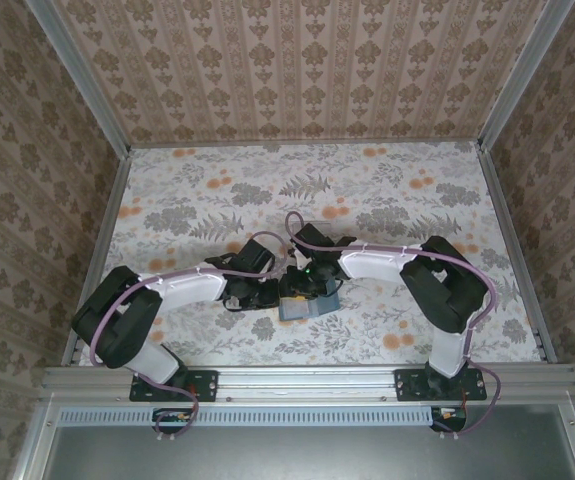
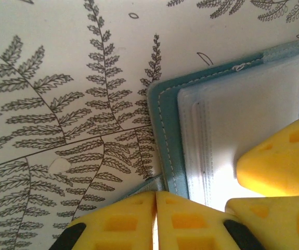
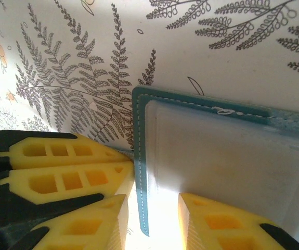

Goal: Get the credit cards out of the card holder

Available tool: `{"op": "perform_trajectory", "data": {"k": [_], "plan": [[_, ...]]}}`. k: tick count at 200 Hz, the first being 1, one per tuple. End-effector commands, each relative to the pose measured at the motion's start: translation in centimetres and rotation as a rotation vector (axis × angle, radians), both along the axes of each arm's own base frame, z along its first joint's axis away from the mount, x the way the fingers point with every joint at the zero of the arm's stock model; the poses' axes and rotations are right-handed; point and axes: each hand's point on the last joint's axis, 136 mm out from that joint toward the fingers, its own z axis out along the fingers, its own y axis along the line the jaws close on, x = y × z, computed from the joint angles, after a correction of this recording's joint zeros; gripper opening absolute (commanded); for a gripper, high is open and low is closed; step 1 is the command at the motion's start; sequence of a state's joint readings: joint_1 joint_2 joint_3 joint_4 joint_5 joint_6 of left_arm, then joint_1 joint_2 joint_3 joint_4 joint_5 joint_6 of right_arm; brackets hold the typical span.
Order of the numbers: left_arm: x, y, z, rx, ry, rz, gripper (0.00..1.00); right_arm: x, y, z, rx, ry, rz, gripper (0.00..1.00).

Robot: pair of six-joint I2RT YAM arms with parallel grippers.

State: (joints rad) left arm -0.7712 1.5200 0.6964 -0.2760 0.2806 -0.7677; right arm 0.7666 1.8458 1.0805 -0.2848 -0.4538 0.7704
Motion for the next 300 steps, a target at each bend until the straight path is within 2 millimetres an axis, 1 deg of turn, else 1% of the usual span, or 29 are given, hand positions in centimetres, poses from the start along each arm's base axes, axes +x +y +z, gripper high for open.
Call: {"op": "perform_trajectory", "data": {"k": [1,29,64,66,104,124,146,191,204,212,240,253,266,300], "plan": [[-1.7,1.4,-0.9,0.041,0.061,0.001,0.12,0.1,-0.7,-0.8,-0.073,0.003,-0.013,0.34],[-1.7,1.6,-1.0,0.045,0.062,0.003,0.12,0.2,-2.3,-0.9,-0.166,-0.026,-0.007,0.37],[-1.6,1.6,-1.0,0.046,0.063,0.004,0.12,0.6,-3.8,-0.3,-0.256,-0.075,0.007,0.4],[-1.6,1.6,-1.0,0.045,0.062,0.003,0.12,0.4,-4.2,-0.4,-0.274,-0.066,0.01,0.4],[-1.5,1.6,-0.8,0.045,0.061,0.002,0.12,0.7,-6.0,0.7,-0.388,-0.117,0.026,0.44],[-1.5,1.6,-0.8,0.046,0.061,0.002,0.12,0.8,-6.7,1.4,-0.427,-0.143,0.03,0.46],[-1.4,1.6,-0.8,0.045,0.061,0.002,0.12,0.9,-7.4,2.0,-0.455,-0.16,0.03,0.46],[-1.3,1.6,-0.7,0.048,0.062,0.0,0.12,0.8,-7.9,2.6,-0.465,-0.175,0.033,0.44],[-1.3,1.5,-0.7,0.048,0.061,0.001,0.12,0.8,-8.0,2.7,-0.469,-0.177,0.033,0.42],[-1.2,1.5,-0.7,0.048,0.06,0.0,0.12,0.8,-8.0,2.7,-0.468,-0.178,0.034,0.39],[-1.1,1.5,-0.7,0.05,0.059,-0.001,0.12,0.7,-7.9,2.7,-0.46,-0.176,0.042,0.2],[-1.0,1.5,-0.7,0.052,0.057,-0.001,0.12,0.6,-8.0,2.6,-0.461,-0.179,0.045,0.14],[-0.9,1.6,-0.8,0.056,0.058,-0.003,0.12,0.7,-8.2,2.5,-0.472,-0.185,0.048,0.11],[-0.7,1.6,-1.0,0.064,0.062,-0.006,0.12,0.7,-9.2,1.8,-0.515,-0.189,0.055,0.09]]}}
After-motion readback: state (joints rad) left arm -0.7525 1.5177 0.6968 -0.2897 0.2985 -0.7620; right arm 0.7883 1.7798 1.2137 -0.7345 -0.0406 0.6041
